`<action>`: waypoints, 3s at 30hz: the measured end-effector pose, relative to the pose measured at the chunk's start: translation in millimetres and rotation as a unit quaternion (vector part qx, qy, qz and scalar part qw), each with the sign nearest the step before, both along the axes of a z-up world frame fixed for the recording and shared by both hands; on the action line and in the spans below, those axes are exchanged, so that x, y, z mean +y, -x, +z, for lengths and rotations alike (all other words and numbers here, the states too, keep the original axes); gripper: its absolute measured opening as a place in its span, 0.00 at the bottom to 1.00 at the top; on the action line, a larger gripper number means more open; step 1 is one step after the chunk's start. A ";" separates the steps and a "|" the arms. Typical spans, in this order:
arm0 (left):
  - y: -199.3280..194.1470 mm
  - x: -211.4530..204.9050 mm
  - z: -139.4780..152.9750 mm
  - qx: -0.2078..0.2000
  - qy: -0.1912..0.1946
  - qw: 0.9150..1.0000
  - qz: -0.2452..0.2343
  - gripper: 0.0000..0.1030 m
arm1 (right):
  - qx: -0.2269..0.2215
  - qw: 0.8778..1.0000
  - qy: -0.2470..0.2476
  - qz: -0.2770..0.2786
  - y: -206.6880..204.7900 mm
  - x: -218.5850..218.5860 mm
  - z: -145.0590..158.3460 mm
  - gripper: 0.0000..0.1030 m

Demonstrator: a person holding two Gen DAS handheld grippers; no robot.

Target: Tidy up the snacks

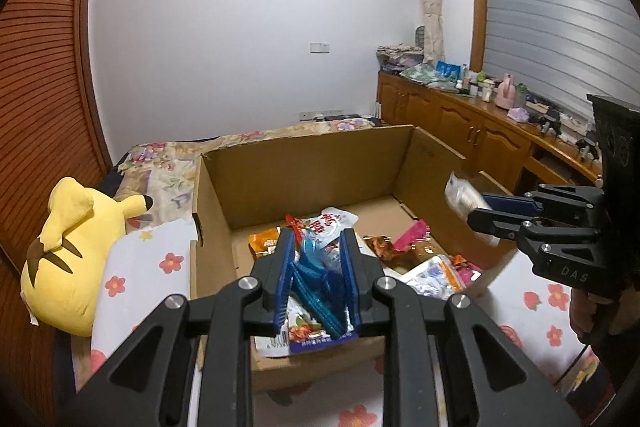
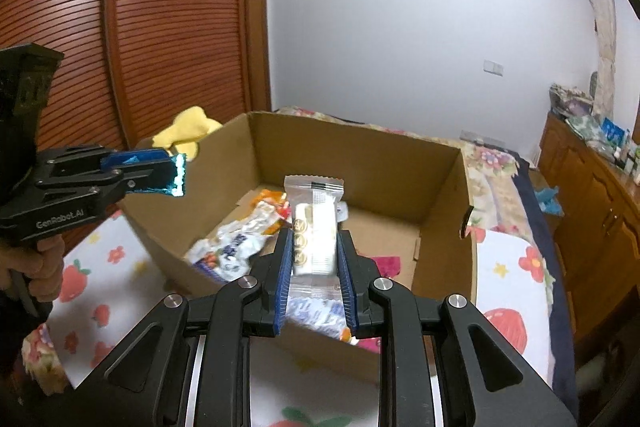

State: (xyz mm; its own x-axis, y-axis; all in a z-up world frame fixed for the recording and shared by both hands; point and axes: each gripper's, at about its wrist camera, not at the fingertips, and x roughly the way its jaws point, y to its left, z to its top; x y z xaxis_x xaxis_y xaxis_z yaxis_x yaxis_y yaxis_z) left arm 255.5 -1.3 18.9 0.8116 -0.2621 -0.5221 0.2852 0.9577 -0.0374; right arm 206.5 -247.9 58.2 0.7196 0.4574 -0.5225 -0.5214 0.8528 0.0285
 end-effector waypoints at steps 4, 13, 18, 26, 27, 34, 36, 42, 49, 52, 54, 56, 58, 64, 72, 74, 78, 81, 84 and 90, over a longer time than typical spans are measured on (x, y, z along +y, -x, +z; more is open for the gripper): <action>-6.8 -1.8 -6.4 0.003 -0.007 1.000 0.010 0.26 | 0.010 1.000 -0.005 -0.015 -12.0 -4.3 -8.9 0.29; 13.9 -6.2 -4.4 -0.016 -0.012 0.999 0.028 0.46 | 0.004 0.999 -0.027 -0.034 -0.8 -17.4 -10.1 0.37; 36.1 -8.2 2.0 -0.034 -0.022 0.998 0.039 0.49 | -0.009 0.998 -0.040 -0.044 18.7 -21.6 -2.0 0.44; 72.2 -10.5 11.7 -0.060 -0.022 0.997 0.048 0.68 | -0.044 0.996 -0.052 -0.063 55.0 -28.1 14.4 0.58; 77.7 -10.8 12.8 -0.066 -0.020 0.996 0.048 0.68 | -0.047 0.995 -0.055 -0.066 59.5 -29.2 16.4 0.60; 99.0 -13.2 18.2 -0.075 -0.023 0.995 0.058 0.74 | -0.071 0.993 -0.057 -0.081 82.9 -30.2 23.5 0.77; 105.5 -13.0 19.5 -0.079 -0.022 0.995 0.065 0.75 | -0.078 0.991 -0.058 -0.088 89.3 -30.8 24.8 0.81; 115.2 -13.4 20.8 -0.077 -0.022 0.993 0.083 0.76 | -0.084 0.989 -0.064 -0.103 104.4 -35.8 25.4 0.89; 124.4 -13.5 12.3 -0.060 -0.025 0.993 0.096 0.77 | -0.099 0.984 -0.069 -0.130 123.5 -43.3 28.1 0.96; 130.1 -12.7 8.4 -0.060 -0.023 0.993 0.098 0.77 | -0.098 0.983 -0.067 -0.137 129.5 -46.1 27.6 0.96; 133.3 -13.2 6.5 -0.060 -0.023 0.993 0.098 0.77 | -0.100 0.983 -0.070 -0.139 134.2 -48.2 26.6 0.96; 135.9 -13.8 5.2 -0.062 -0.024 0.993 0.100 0.77 | -0.098 0.983 -0.071 -0.140 136.3 -49.3 25.5 0.96; 137.6 -14.0 4.8 -0.061 -0.022 0.993 0.100 0.78 | -0.095 0.983 -0.071 -0.141 137.3 -50.3 23.7 0.96; 140.3 -14.7 2.2 -0.062 -0.028 0.992 0.101 0.78 | -0.089 0.983 -0.071 -0.145 136.6 -51.7 18.8 0.96; 143.7 -14.3 3.6 -0.064 -0.026 0.992 0.105 0.78 | -0.087 0.982 -0.072 -0.149 136.1 -53.2 16.8 0.96; 144.5 -14.2 4.1 -0.065 -0.025 0.992 0.105 0.78 | -0.087 0.982 -0.072 -0.150 136.5 -53.3 16.7 0.96; 145.5 -15.3 4.4 -0.065 -0.028 0.992 0.106 0.78 | -0.086 0.982 -0.072 -0.151 137.3 -53.8 15.9 0.96; 145.9 -15.4 4.2 -0.065 -0.027 0.992 0.106 0.78 | -0.086 0.982 -0.071 -0.152 137.2 -53.0 15.7 0.96; 145.7 -16.2 4.0 -0.065 -0.028 0.992 0.107 0.78 | -0.085 0.982 -0.072 -0.151 137.1 -53.1 15.7 0.96; 146.7 -14.3 4.6 -0.065 -0.024 0.992 0.109 0.78 | -0.085 0.982 -0.072 -0.151 137.0 -53.2 15.7 0.96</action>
